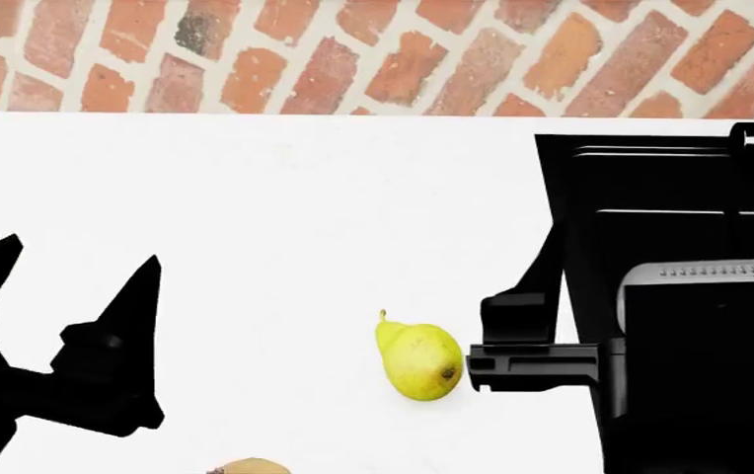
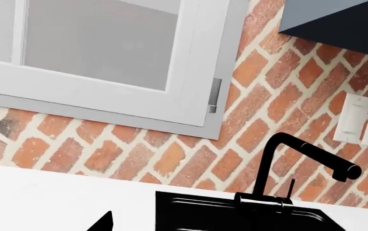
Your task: There is a mixed pile of frozen fruits and vegetables on the counter. Locate all the frozen vegetables and place the items in a bowl on the counter. Take all the frozen fruits and defrost them in a running sink.
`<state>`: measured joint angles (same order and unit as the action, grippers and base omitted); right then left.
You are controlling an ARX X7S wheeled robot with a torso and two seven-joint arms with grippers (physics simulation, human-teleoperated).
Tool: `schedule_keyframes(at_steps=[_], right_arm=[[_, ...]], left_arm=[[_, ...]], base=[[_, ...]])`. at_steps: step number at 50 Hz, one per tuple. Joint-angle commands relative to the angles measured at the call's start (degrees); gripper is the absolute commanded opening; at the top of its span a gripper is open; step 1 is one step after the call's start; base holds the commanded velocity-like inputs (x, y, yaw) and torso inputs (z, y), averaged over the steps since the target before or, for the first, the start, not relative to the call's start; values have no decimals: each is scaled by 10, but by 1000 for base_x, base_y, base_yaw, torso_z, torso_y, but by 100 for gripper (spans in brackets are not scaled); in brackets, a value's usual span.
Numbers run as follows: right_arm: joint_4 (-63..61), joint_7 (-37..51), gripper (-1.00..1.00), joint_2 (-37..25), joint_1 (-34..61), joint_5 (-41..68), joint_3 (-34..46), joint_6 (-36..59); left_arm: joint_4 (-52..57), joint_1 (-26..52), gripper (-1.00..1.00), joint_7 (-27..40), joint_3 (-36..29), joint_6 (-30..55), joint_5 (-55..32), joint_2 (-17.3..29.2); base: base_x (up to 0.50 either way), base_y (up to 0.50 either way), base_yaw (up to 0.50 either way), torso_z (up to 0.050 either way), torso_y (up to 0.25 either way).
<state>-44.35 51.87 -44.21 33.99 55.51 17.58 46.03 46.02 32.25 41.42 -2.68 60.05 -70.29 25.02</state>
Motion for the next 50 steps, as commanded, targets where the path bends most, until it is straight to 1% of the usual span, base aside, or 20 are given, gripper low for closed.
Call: schedule_keyframes(at_steps=[1, 5, 6, 8, 13, 18, 20, 21, 25, 26, 27, 30, 32, 35, 37, 40, 43, 47, 50], right_arm=[[4, -5, 100, 2, 0, 3, 3, -2], [2, -3, 100, 3, 0, 5, 5, 0], [2, -2, 100, 2, 0, 5, 4, -1], [3, -3, 100, 2, -2, 3, 4, -2], [4, -3, 100, 2, -2, 2, 5, -2], [9, -7, 100, 4, 0, -2, 9, -3], [9, -7, 100, 3, -2, -1, 10, -4], [9, -8, 100, 3, -3, -1, 10, -5], [9, -8, 100, 3, -2, 0, 11, -4], [9, -8, 100, 2, -3, 0, 10, -4], [9, -8, 100, 1, -4, 1, 8, -5], [11, -9, 100, 1, -7, -1, 9, -7], [12, -10, 100, 1, -7, -2, 10, -8], [11, -8, 100, 0, -6, -1, 10, -6], [11, -9, 100, 2, -4, -1, 13, -5], [11, -9, 100, 2, -3, -1, 14, -4], [12, -10, 100, 1, -4, -2, 14, -5], [12, -11, 100, 0, -4, -1, 15, -5], [11, -12, 100, 0, -3, 1, 14, -5]], left_arm=[[14, -3, 100, -27, -36, 14, -26, -3], [10, -6, 100, -33, -48, 19, -35, -6], [8, -5, 100, -38, -60, 25, -34, -7], [9, -5, 100, -54, -78, 25, -8, -7], [18, -27, 100, -65, -75, 23, -18, 8], [28, -34, 100, -83, -103, 36, -10, 17], [28, -36, 100, -82, -100, 36, -16, 20], [19, -25, 100, -77, -107, 42, -22, 12], [20, -37, 100, -91, -119, 36, -3, 12], [15, -27, 100, -81, -121, 43, -16, 7], [8, -20, 100, -83, -130, 45, -7, 0], [7, -21, 100, -80, -129, 48, -18, 4], [-2, -14, 100, -80, -135, 48, -12, -2], [8, -27, 100, -83, -127, 49, -33, 15], [-12, -27, 100, -93, -136, 43, -16, 5], [-16, -44, 100, -111, -136, 30, 2, 13], [-22, -47, 100, -111, -135, 32, 2, 20], [-37, -47, 100, -124, -154, 30, 31, 20], [-42, -51, 100, -128, -158, 28, 37, 22]], base=[[0, 0, 0, 0, 0], [0, 0, 0, 0, 0], [0, 0, 0, 0, 0], [0, 0, 0, 0, 0], [0, 0, 0, 0, 0], [0, 0, 0, 0, 0], [0, 0, 0, 0, 0], [0, 0, 0, 0, 0], [0, 0, 0, 0, 0], [0, 0, 0, 0, 0], [0, 0, 0, 0, 0], [0, 0, 0, 0, 0], [0, 0, 0, 0, 0], [0, 0, 0, 0, 0], [0, 0, 0, 0, 0], [0, 0, 0, 0, 0], [0, 0, 0, 0, 0], [0, 0, 0, 0, 0], [0, 0, 0, 0, 0]])
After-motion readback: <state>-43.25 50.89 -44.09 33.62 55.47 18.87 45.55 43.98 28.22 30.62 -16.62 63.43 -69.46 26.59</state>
